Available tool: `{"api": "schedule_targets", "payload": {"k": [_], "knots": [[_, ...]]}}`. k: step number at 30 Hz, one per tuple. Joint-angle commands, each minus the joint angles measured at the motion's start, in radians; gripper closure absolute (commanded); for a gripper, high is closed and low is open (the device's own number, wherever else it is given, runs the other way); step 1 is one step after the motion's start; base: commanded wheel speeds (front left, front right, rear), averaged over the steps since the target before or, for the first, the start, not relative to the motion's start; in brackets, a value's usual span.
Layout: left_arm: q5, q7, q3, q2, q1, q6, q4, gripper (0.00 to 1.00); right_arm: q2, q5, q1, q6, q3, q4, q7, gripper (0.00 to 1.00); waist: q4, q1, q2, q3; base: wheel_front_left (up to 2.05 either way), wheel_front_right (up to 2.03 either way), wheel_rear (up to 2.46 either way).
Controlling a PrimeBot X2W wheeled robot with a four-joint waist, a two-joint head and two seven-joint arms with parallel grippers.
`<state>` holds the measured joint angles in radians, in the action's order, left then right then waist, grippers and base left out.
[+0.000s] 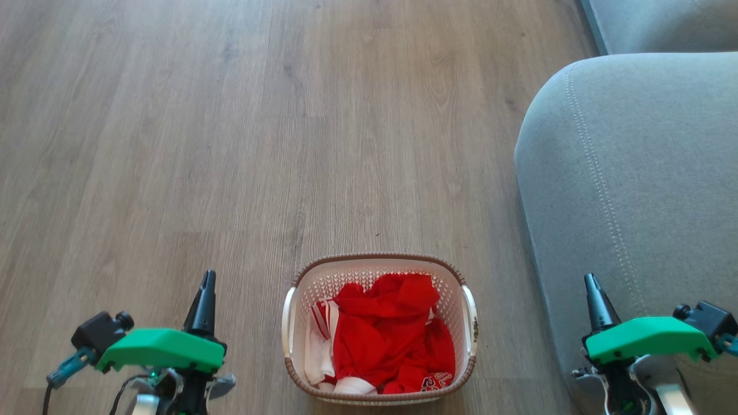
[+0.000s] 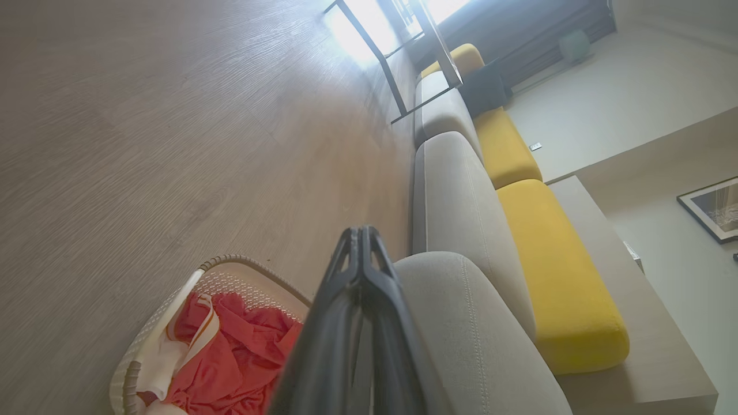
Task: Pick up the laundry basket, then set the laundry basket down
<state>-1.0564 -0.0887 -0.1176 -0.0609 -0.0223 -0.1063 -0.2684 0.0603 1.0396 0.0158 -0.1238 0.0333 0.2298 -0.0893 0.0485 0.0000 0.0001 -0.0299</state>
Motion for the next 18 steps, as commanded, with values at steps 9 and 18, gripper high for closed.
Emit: {"api": "schedule_targets", "payload": {"k": [9, 18], "knots": [[-0.102, 0.028, 0.053, -0.016, -0.057, -0.011, 0.029, 1.0, 0.015, 0.107, 0.06, -0.004, -0.014, -0.021, 0.03, 1.0, -0.008, 0.0, -0.0001, 0.004, 0.0, 0.0, 0.0], [-0.19, 0.054, 0.078, -0.016, -0.062, -0.013, 0.028, 1.0, 0.015, 0.197, 0.065, -0.005, -0.032, -0.015, 0.056, 1.0, -0.015, 0.0, -0.0001, 0.008, 0.0, 0.0, 0.0]]}}
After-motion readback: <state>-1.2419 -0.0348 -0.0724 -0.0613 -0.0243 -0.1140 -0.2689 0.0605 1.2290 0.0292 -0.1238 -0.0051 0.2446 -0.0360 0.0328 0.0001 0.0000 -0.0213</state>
